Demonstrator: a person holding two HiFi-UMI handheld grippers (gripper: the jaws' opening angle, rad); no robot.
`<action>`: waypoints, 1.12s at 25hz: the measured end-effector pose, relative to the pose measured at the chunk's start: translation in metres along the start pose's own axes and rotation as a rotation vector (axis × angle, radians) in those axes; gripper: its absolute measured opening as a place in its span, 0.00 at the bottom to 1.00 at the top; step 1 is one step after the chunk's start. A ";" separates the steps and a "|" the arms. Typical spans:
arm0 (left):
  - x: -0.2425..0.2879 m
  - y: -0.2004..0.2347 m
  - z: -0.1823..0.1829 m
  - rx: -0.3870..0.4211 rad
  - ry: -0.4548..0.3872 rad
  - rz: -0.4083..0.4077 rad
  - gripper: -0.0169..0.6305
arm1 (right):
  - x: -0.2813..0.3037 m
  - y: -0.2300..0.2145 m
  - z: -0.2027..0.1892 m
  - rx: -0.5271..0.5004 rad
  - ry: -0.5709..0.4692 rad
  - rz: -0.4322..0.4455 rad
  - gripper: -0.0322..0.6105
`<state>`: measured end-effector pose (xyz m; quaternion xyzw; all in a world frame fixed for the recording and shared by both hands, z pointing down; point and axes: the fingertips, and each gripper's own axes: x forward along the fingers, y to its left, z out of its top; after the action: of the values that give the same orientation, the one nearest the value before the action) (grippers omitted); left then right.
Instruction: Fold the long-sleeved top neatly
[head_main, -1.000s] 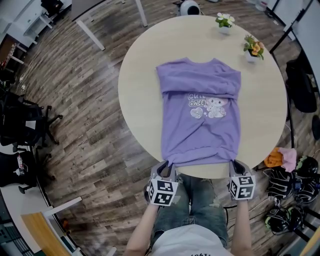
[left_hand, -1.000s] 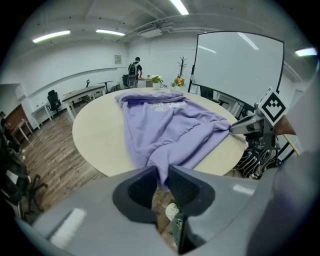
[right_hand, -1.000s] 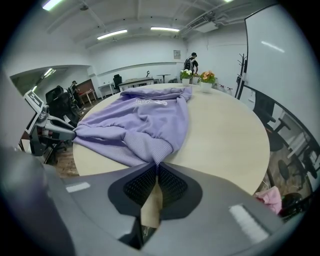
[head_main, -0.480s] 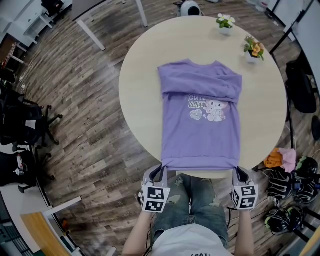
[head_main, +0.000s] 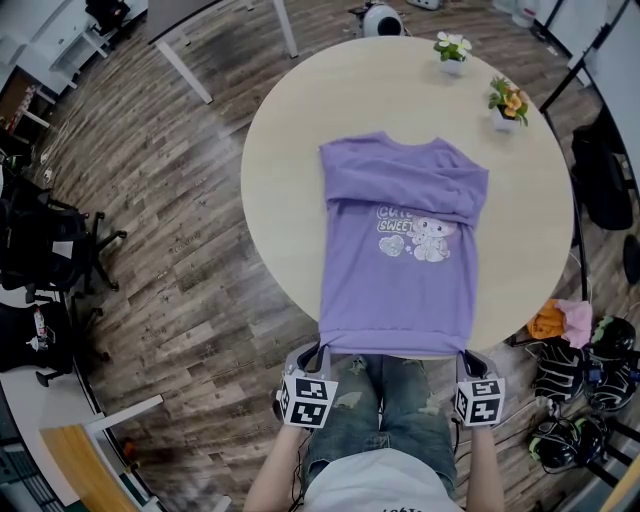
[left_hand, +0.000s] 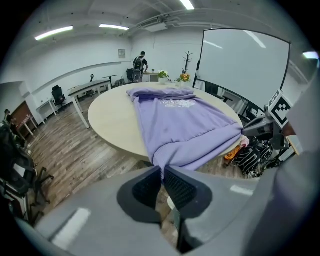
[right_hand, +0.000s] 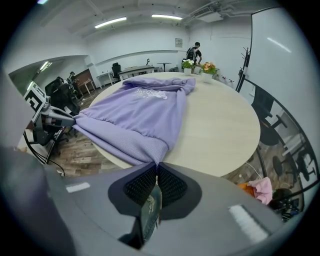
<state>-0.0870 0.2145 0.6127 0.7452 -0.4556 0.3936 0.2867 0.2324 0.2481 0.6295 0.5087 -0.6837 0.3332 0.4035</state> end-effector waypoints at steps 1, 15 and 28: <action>0.000 0.000 0.001 -0.003 0.001 0.001 0.23 | 0.000 -0.001 0.001 0.000 0.001 -0.001 0.11; -0.017 0.018 0.070 0.043 -0.077 0.047 0.23 | -0.028 -0.023 0.076 -0.016 -0.121 -0.047 0.11; -0.016 0.040 0.168 0.077 -0.120 0.060 0.23 | -0.028 -0.060 0.182 -0.082 -0.238 -0.031 0.11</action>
<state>-0.0732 0.0730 0.5132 0.7641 -0.4785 0.3738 0.2178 0.2558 0.0866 0.5253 0.5381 -0.7319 0.2359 0.3453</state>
